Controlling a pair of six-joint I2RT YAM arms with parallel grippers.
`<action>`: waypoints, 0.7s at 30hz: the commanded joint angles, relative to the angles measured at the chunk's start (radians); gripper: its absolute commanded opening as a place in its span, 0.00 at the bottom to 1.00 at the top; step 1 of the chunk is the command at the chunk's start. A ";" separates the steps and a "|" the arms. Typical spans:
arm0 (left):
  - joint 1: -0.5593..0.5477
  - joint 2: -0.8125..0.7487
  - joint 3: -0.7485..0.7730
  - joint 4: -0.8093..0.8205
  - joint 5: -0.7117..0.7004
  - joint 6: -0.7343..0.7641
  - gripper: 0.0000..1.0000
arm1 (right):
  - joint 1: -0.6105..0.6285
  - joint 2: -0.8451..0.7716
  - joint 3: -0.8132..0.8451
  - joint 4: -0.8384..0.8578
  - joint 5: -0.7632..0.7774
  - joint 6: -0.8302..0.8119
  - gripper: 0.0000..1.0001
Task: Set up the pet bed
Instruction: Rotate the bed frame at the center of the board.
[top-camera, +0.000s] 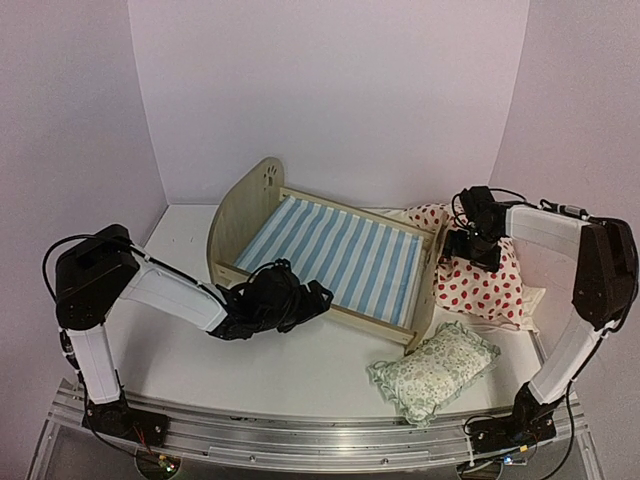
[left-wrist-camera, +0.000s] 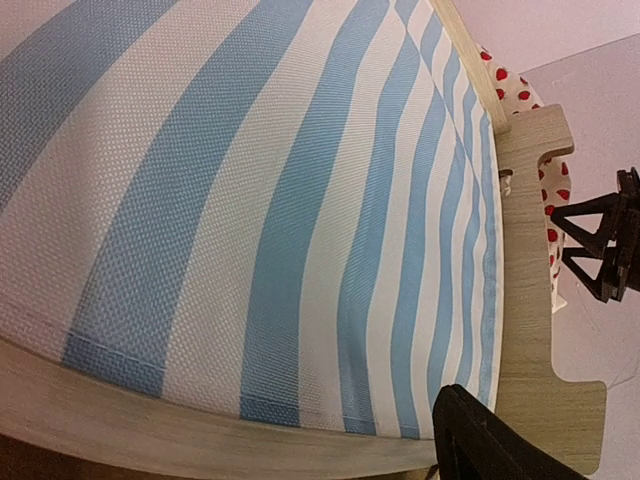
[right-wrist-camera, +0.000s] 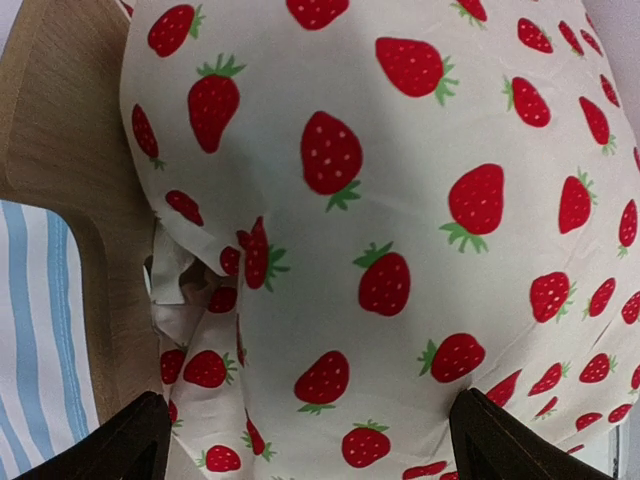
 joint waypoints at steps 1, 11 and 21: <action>0.003 -0.131 0.026 -0.108 -0.066 0.184 0.86 | 0.005 -0.041 0.018 0.000 -0.103 0.038 0.98; -0.002 -0.219 0.232 -0.477 -0.188 0.627 0.87 | 0.004 -0.221 -0.019 0.000 -0.189 0.110 0.98; 0.002 -0.200 0.259 -0.555 -0.214 0.595 0.80 | 0.067 -0.246 -0.184 0.076 -0.275 0.199 0.98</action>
